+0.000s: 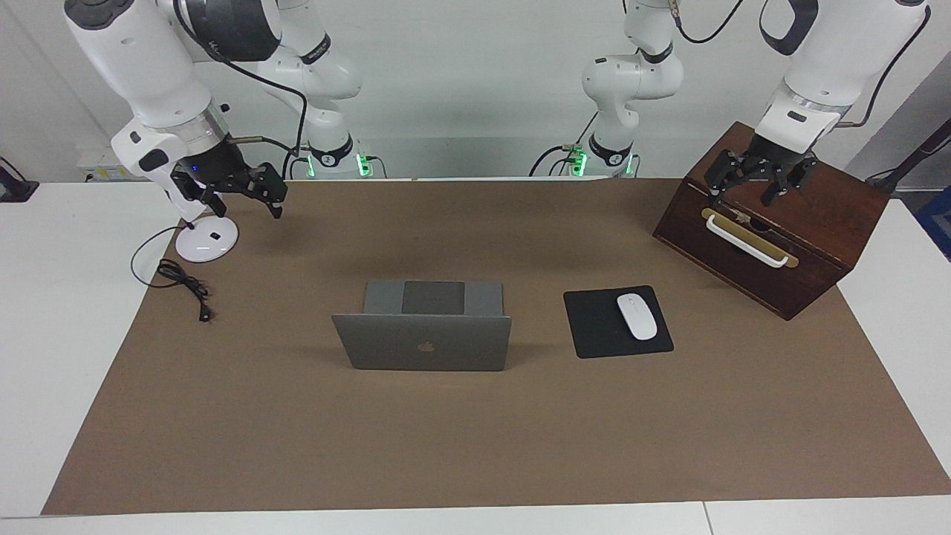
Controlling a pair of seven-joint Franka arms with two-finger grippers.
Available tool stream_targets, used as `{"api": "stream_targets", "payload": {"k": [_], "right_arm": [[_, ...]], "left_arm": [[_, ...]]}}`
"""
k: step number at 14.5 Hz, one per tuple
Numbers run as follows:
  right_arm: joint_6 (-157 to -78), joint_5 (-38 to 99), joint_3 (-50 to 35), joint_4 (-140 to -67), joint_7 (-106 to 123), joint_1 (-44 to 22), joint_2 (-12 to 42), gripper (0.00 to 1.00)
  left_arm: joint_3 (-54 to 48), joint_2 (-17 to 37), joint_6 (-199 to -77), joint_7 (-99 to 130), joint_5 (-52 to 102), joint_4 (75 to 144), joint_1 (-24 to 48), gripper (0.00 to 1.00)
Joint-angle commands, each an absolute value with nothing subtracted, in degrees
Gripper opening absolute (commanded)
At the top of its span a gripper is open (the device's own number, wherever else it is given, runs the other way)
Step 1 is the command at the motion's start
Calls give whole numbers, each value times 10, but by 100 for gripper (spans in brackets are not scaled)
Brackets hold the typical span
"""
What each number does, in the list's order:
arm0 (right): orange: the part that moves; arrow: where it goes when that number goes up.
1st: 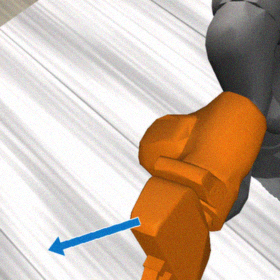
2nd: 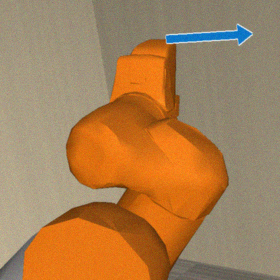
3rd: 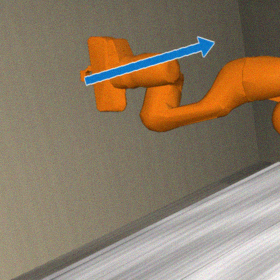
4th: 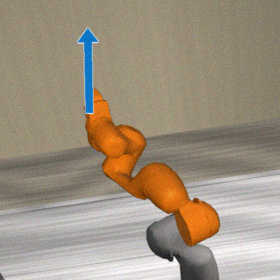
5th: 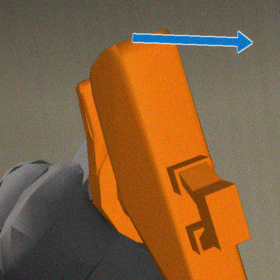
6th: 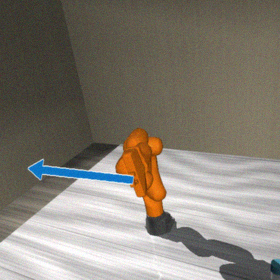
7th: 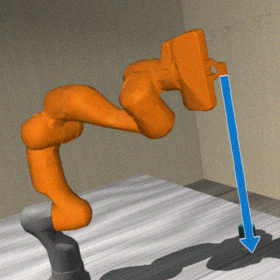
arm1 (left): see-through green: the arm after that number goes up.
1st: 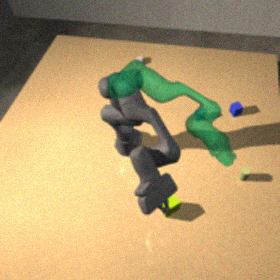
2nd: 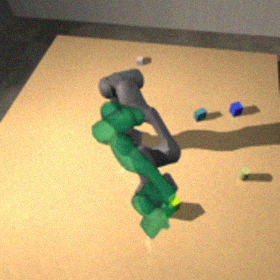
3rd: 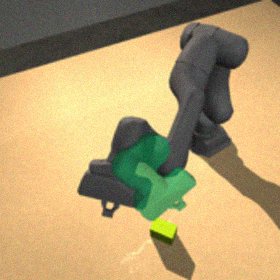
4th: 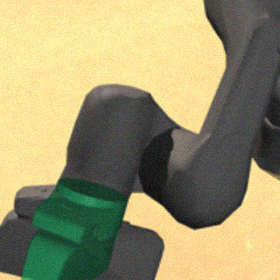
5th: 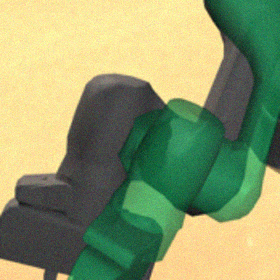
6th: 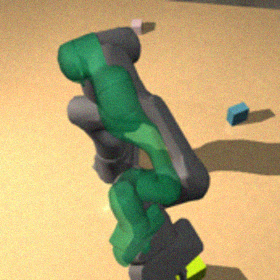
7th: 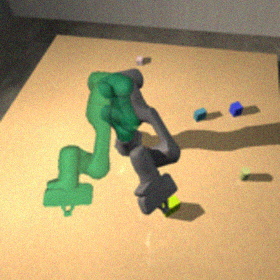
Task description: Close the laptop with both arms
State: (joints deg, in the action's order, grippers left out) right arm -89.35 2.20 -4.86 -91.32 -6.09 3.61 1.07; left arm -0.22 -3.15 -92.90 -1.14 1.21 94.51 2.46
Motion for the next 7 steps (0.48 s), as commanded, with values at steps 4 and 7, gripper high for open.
{"api": "stream_targets", "payload": {"k": [4, 7], "right_arm": [[-885, 13, -50, -919, -49, 29, 3, 100], [-886, 13, -50, -919, -48, 29, 3, 100]], "left_arm": [[-1, -43, -938, -14, 3, 958, 25, 100], [-1, -43, -945, -15, 3, 961, 26, 100]]}}
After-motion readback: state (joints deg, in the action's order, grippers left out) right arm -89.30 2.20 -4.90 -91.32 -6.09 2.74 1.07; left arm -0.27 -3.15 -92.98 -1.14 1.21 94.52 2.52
